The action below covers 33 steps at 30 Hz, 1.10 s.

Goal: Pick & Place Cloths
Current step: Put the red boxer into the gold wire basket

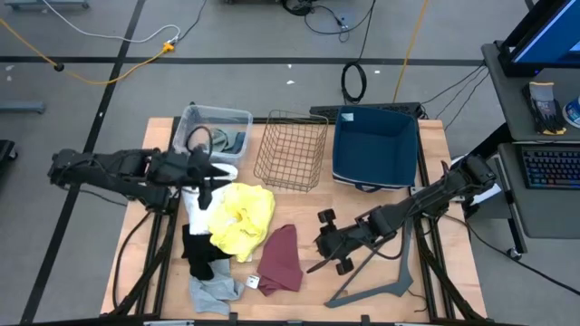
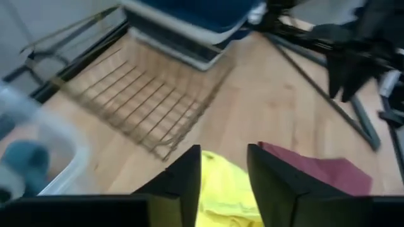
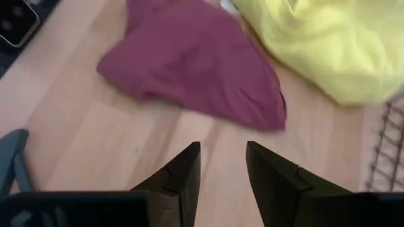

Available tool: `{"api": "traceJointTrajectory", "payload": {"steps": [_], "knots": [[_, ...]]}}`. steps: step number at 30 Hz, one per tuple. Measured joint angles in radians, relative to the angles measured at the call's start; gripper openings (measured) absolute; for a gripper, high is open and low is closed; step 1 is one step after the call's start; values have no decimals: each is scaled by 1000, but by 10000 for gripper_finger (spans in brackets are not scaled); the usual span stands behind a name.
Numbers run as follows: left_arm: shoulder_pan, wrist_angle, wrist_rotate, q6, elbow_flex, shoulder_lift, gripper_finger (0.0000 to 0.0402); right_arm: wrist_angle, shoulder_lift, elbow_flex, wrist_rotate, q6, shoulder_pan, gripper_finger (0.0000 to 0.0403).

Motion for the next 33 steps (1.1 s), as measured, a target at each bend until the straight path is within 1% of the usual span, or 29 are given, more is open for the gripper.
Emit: {"api": "traceJointTrajectory", "payload": {"steps": [3, 8, 10, 16, 20, 23, 28, 33], "knots": [[-82, 27, -34, 45, 0, 0, 90, 119, 0, -40, -42, -48, 6, 118], [-186, 64, -96, 83, 0, 0, 24, 417, 0, -146, -145, -103, 2, 118], [-218, 100, -105, 103, -9, 0, 7, 482, 0, -167, -173, -118, -6, 118], [-267, 217, -105, 180, -75, -3, 13, 485, 3, -158, -173, -169, -9, 118], [-267, 228, -105, 168, -105, -3, 3, 483, 9, -141, -149, -188, -7, 119], [-267, 231, -105, 161, -108, -3, 10, 489, 21, -129, -145, -199, -6, 125], [-267, 239, -105, 167, -108, -3, 16, 485, 73, -100, -121, -203, -5, 144], [-267, 261, -105, 163, -108, -3, 17, 460, 170, -26, -120, -235, -1, 176]]}}
